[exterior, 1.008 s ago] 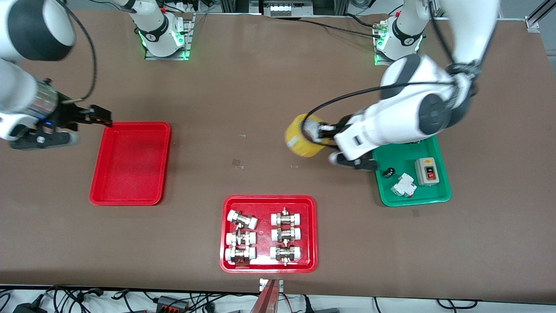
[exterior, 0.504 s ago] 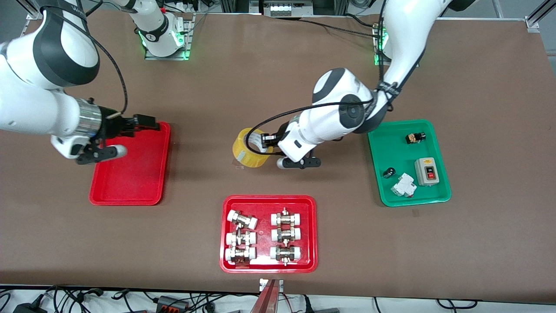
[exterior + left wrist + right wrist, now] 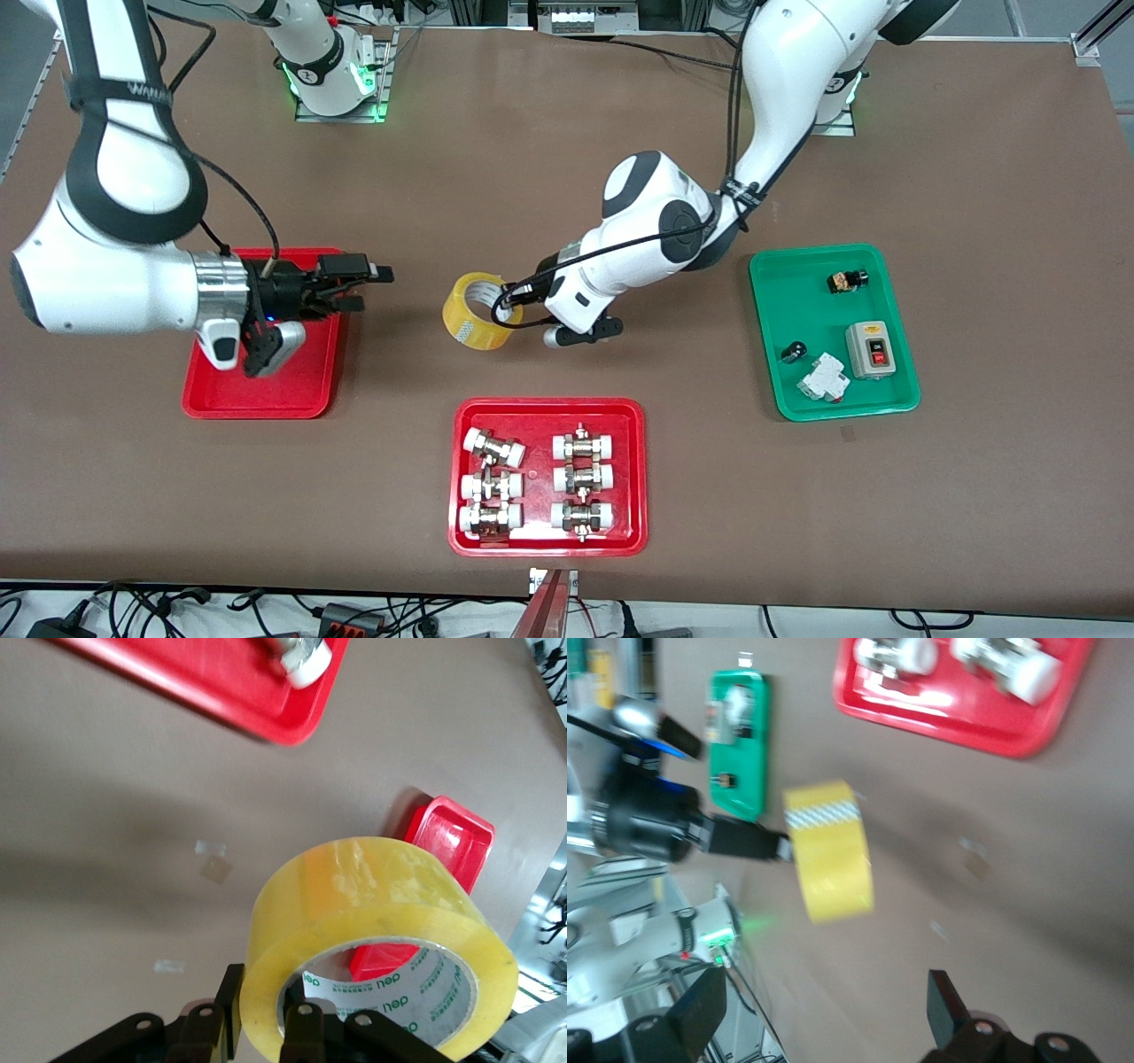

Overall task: Left arm passes tape to right arm into tray
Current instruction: 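Carry the tape toward the middle while the right gripper reaches toward it, then close the right gripper on the tape roll held by the left gripper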

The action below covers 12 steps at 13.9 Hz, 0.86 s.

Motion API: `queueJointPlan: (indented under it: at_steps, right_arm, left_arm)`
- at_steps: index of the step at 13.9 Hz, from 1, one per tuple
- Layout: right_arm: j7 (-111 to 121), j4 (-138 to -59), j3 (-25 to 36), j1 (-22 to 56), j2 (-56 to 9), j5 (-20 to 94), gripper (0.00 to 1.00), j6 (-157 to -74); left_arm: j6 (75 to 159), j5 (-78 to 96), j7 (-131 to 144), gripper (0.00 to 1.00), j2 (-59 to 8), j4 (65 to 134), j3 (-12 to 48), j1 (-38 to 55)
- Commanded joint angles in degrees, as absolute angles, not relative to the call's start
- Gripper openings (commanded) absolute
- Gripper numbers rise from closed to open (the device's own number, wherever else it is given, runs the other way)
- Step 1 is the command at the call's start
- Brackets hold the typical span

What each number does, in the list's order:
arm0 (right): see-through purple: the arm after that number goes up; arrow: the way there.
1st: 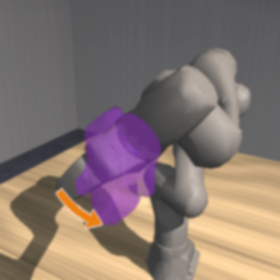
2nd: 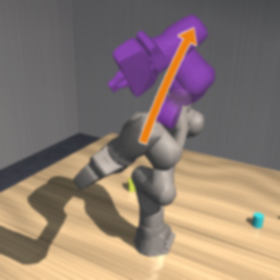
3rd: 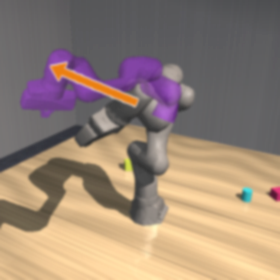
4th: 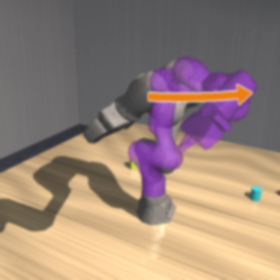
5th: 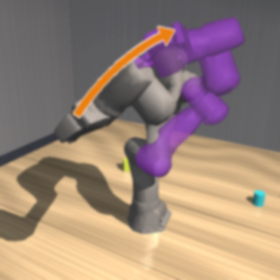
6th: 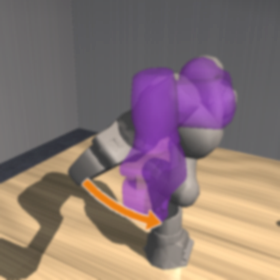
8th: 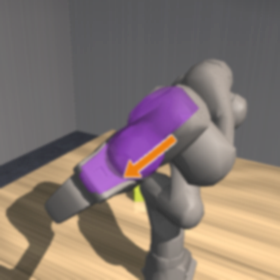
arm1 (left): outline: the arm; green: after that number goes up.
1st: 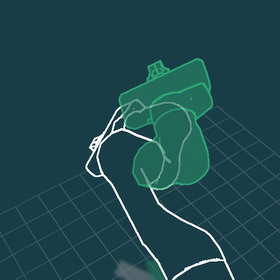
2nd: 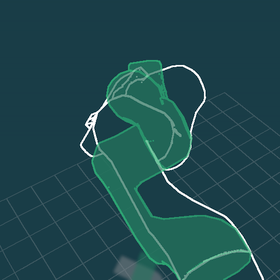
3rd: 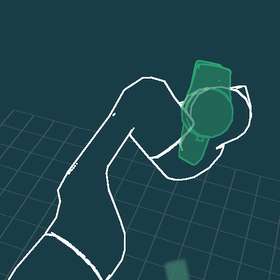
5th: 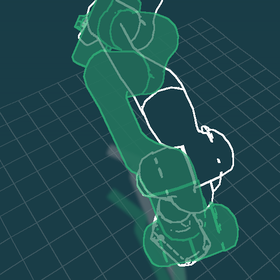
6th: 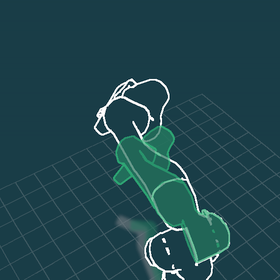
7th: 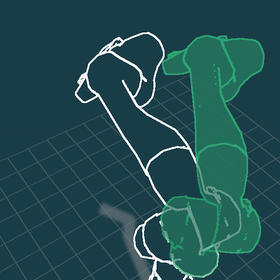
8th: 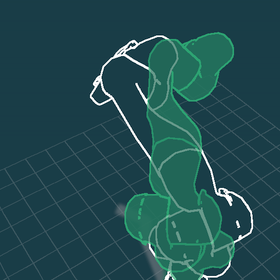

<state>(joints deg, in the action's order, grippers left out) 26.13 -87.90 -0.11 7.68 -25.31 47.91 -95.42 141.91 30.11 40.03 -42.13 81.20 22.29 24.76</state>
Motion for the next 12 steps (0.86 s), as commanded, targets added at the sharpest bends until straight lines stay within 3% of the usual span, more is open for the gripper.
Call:
queueJointPlan:
  at_steps: [1, 12]
  right_arm:
    - [33.8, -85.0, -0.1, 7.5, -29.7, 52.7, 1.0, -95.0]
    - [43.1, -84.8, -0.2, 10.3, -34.4, 59.2, 1.0, -98.3]
  left_arm:
    - [142.3, 32.2, 42.0, 0.04, -42.7, 78.9, 21.9, 25.8]
    - [145.9, 32.2, 42.9, 0.04, -44.6, 76.6, 21.7, 26.4]
